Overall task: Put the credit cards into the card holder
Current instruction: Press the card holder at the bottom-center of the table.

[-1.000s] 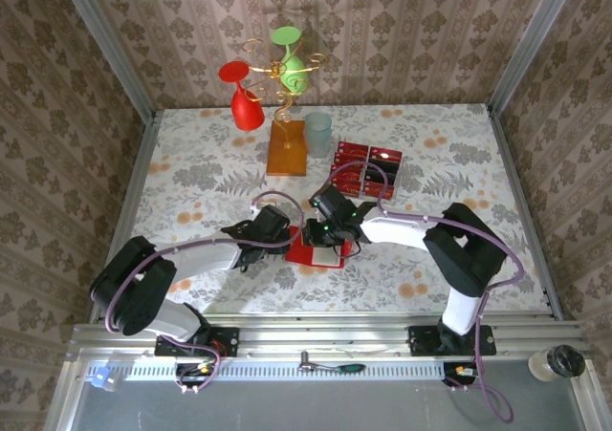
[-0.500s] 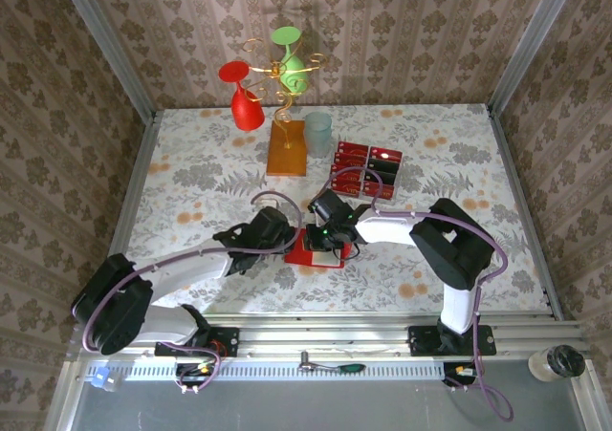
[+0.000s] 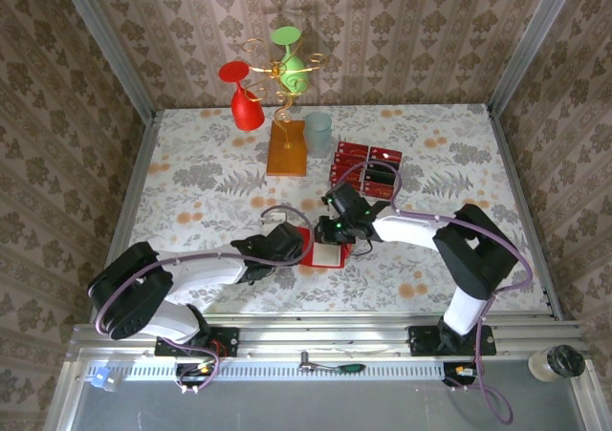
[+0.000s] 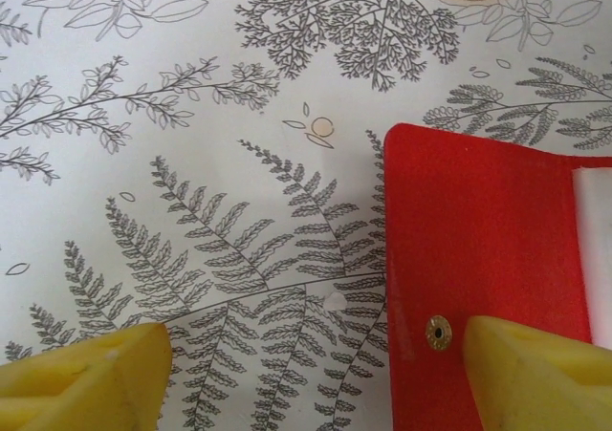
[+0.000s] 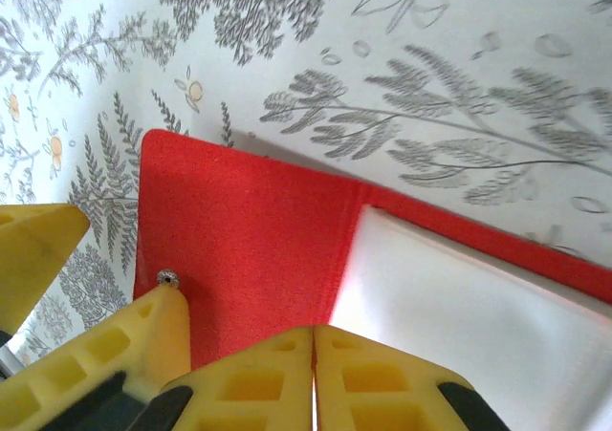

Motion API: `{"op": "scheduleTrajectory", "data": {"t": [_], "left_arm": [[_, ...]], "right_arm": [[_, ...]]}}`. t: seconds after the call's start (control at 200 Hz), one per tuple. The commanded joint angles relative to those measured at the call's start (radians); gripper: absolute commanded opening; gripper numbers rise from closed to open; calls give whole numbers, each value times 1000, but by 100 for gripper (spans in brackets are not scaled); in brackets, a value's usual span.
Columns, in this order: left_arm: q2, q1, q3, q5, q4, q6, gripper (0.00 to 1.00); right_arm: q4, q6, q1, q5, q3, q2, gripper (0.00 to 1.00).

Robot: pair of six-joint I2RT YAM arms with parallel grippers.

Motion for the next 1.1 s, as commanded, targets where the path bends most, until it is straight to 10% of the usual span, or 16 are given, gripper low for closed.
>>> {"op": "scheduleTrajectory", "data": {"t": [0.0,1.095], "left_arm": [[-1,-6,-7,-53,-18,-24,80],[31,-35,37,241,290,-59,81]], "right_arm": [[-38,-22,-24,17,-47,-61,10],[-52,-8,-87,80,-194,-184,9]]}}
